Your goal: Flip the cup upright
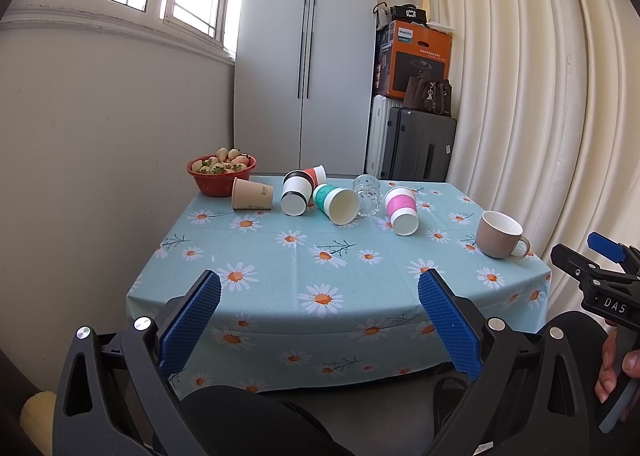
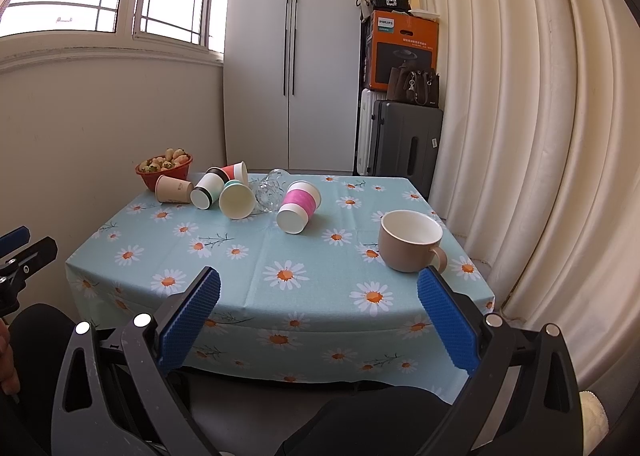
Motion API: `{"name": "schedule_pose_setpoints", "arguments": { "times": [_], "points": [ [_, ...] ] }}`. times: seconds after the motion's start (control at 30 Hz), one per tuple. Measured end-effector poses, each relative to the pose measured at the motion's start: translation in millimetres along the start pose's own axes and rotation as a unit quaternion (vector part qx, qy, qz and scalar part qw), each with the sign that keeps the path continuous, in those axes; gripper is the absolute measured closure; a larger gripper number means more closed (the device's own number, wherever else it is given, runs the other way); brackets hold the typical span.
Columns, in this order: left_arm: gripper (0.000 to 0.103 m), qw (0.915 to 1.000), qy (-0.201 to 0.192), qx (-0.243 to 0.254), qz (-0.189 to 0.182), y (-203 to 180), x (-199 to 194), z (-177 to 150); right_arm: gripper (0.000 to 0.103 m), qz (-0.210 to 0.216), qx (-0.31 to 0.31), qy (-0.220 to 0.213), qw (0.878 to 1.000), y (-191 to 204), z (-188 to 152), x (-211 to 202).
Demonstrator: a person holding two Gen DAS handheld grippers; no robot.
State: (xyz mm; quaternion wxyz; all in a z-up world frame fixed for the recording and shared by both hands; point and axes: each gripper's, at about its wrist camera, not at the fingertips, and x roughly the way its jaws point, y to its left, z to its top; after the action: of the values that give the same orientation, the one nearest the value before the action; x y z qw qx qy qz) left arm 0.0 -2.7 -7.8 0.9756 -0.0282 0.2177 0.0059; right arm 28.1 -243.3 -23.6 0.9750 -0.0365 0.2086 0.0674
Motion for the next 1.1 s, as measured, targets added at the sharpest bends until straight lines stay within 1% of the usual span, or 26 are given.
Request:
{"name": "schedule_pose_setpoints", "arguments": {
  "times": [1.1],
  "points": [
    [0.006,1.0,0.0,0.002,0.001,-4.0,-1.0,0.8,0.005,-0.001,0.0,0.004,1.0,-2.7,-2.9,3.0]
  ]
}}
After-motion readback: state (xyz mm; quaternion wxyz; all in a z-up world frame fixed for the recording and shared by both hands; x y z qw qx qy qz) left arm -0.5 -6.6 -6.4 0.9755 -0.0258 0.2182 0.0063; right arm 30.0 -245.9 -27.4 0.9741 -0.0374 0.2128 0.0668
